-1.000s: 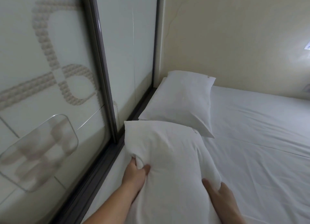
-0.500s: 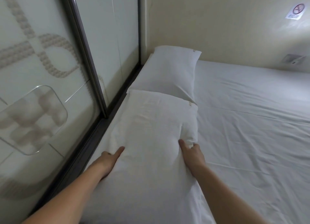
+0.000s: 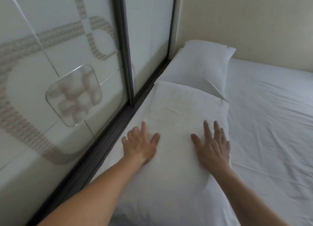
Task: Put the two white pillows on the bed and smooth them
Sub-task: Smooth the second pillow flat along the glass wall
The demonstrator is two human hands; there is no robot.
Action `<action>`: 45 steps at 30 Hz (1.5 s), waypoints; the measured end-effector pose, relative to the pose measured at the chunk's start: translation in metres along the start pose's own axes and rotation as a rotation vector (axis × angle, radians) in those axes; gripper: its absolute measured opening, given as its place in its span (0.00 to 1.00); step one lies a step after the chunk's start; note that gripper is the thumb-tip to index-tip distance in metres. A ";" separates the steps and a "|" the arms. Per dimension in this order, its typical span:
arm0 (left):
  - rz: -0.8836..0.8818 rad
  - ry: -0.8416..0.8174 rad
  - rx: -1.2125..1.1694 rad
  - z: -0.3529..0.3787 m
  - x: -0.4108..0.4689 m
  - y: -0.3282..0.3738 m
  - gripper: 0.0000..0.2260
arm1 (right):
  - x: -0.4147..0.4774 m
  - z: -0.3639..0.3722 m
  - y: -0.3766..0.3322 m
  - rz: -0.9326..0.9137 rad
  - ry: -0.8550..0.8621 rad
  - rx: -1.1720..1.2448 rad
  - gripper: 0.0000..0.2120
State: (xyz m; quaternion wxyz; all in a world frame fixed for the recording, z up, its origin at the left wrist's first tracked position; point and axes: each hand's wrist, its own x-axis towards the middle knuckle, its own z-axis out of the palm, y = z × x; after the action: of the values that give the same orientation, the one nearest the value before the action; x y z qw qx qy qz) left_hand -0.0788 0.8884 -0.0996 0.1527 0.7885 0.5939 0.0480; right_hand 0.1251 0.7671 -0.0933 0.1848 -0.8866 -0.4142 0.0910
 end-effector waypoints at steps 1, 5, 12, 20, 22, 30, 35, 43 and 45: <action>0.127 -0.034 -0.035 0.006 -0.004 0.009 0.36 | -0.006 0.011 -0.002 -0.078 -0.121 -0.038 0.35; 0.232 -0.245 0.085 0.034 -0.022 0.003 0.36 | -0.011 0.030 0.008 -0.072 -0.354 -0.141 0.36; 0.307 -0.182 0.058 0.033 -0.015 0.002 0.34 | -0.006 0.041 -0.022 -0.263 -0.193 -0.166 0.35; -0.294 -0.349 0.082 0.027 -0.029 -0.061 0.55 | -0.007 0.021 0.028 0.449 -0.163 0.120 0.45; -0.281 -0.383 0.070 0.017 -0.025 -0.056 0.56 | -0.010 0.015 0.029 0.474 -0.204 0.205 0.48; -0.184 -0.467 0.049 -0.012 -0.029 -0.076 0.52 | -0.018 0.003 0.013 0.388 -0.158 0.076 0.46; -0.173 -0.449 0.117 -0.015 -0.032 -0.075 0.49 | -0.022 0.010 0.012 0.436 -0.160 0.028 0.46; 0.389 0.027 -0.005 -0.008 0.002 0.043 0.33 | 0.024 0.022 -0.032 -0.179 -0.025 -0.173 0.31; 0.379 -0.013 -0.001 0.007 0.008 0.061 0.32 | 0.042 0.031 -0.023 -0.157 -0.144 -0.216 0.30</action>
State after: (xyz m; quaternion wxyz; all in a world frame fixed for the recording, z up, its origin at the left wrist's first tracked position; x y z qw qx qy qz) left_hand -0.0183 0.8791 -0.0884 0.1451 0.8864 0.4338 0.0712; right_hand 0.1259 0.8207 -0.1130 0.0646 -0.8574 -0.5017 0.0947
